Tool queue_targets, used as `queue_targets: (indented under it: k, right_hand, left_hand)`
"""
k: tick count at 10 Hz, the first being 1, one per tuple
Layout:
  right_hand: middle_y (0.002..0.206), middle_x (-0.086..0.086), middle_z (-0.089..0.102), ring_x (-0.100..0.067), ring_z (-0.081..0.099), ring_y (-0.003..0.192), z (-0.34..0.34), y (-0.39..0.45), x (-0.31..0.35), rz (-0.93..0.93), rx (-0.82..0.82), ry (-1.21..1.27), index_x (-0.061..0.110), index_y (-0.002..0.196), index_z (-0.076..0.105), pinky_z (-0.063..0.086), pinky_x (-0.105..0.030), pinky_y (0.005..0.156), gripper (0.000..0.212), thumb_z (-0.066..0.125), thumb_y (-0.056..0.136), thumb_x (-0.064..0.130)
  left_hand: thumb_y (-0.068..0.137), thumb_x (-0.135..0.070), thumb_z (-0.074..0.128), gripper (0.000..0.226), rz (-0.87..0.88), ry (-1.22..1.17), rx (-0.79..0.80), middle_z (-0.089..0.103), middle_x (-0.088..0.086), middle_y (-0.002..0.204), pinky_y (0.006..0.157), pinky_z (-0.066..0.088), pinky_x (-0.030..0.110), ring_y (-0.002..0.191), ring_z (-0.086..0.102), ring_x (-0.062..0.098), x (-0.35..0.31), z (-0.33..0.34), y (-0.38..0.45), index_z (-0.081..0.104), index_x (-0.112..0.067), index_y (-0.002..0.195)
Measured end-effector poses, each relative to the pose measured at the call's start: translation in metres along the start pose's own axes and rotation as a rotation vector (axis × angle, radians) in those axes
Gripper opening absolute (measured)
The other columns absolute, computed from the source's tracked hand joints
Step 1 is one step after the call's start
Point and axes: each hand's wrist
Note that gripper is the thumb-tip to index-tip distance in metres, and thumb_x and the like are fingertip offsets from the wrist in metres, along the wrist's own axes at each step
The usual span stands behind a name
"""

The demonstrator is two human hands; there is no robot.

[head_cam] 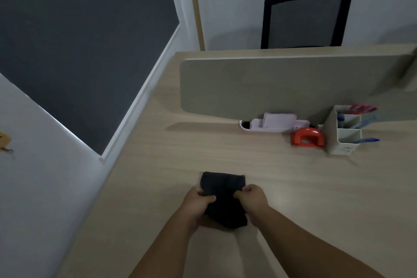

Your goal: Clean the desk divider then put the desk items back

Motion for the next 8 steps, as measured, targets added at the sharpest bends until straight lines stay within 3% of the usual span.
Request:
queue_targets:
  k: [1,2,3,4,5,6,7,8]
  right_hand:
    - [0.087,-0.01,0.067,-0.026,0.064,0.084,-0.009,0.003,0.011,-0.099,-0.081,0.039,0.014,0.085,0.057,0.055,-0.045,0.081,0.014,0.065,0.075,0.012]
    - [0.092,-0.006,0.068,-0.025,0.066,0.084,-0.018,0.007,0.026,-0.191,-0.086,0.14,0.021,0.09,0.053,0.057,-0.047,0.08,0.022,0.065,0.078,0.007]
    - [0.096,0.001,0.065,-0.023,0.066,0.087,-0.024,0.01,0.028,-0.199,-0.06,0.154,0.028,0.1,0.047,0.059,-0.044,0.077,0.033,0.066,0.082,0.007]
    - [0.091,0.001,0.065,-0.022,0.065,0.087,-0.024,0.015,0.014,-0.206,-0.086,-0.043,0.024,0.102,0.051,0.056,-0.041,0.081,0.03,0.067,0.082,0.009]
    - [0.095,-0.002,0.066,-0.02,0.064,0.086,-0.025,0.016,-0.002,-0.206,-0.09,-0.257,0.022,0.098,0.051,0.052,-0.031,0.076,0.025,0.067,0.081,0.013]
    - [0.108,-0.002,0.056,-0.018,0.059,0.087,-0.032,0.018,-0.015,-0.25,-0.123,-0.398,0.022,0.104,0.053,0.05,-0.029,0.079,0.029,0.07,0.081,0.023]
    - [0.111,0.0,0.052,-0.017,0.058,0.092,-0.042,0.012,-0.015,-0.241,-0.089,-0.404,0.019,0.111,0.054,0.047,-0.026,0.08,0.033,0.069,0.083,0.029]
    - [0.109,-0.001,0.058,-0.014,0.058,0.088,-0.063,0.0,-0.01,-0.319,-0.098,-0.236,0.023,0.107,0.058,0.046,-0.025,0.075,0.024,0.064,0.086,0.034]
  left_hand:
    - [0.07,-0.004,0.071,0.051,0.121,0.013,-0.009,0.066,0.016,0.111,0.08,0.057,0.041,0.097,0.067,0.026,-0.009,-0.002,0.014,0.051,-0.011,0.117]
    - [0.082,0.003,0.063,0.054,0.231,0.003,-0.023,0.063,-0.001,0.112,0.079,0.055,0.028,0.102,0.063,0.017,-0.024,-0.007,0.014,0.049,-0.027,0.125]
    - [0.085,-0.009,0.064,0.048,0.277,0.143,-0.055,0.061,-0.002,0.127,0.094,0.051,0.031,0.112,0.06,0.015,-0.018,-0.008,0.017,0.057,-0.031,0.127]
    - [0.088,-0.013,0.063,0.047,0.262,0.281,-0.114,0.054,-0.004,0.13,0.087,0.042,0.02,0.112,0.054,0.011,-0.002,0.004,0.004,0.053,-0.024,0.133]
    - [0.089,-0.014,0.062,0.048,0.306,0.465,-0.178,0.045,-0.004,0.131,0.092,0.035,0.015,0.115,0.05,0.012,0.014,0.018,-0.007,0.051,-0.02,0.135]
    - [0.086,-0.016,0.065,0.047,0.349,0.542,-0.255,0.04,0.0,0.132,0.103,0.035,0.02,0.119,0.049,0.016,0.029,0.018,-0.01,0.054,-0.02,0.131]
    - [0.085,-0.016,0.067,0.044,0.365,0.542,-0.323,0.039,0.001,0.129,0.104,0.04,0.026,0.116,0.051,0.018,0.036,0.014,-0.012,0.057,-0.021,0.128]
    - [0.085,-0.023,0.066,0.041,0.458,0.591,-0.429,0.039,-0.002,0.127,0.099,0.047,0.035,0.111,0.052,0.018,0.049,0.014,-0.018,0.057,-0.025,0.124]
Point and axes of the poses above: each hand's wrist, its own y-axis towards the middle knuckle, its own z-axis out of the palm, x = y × z
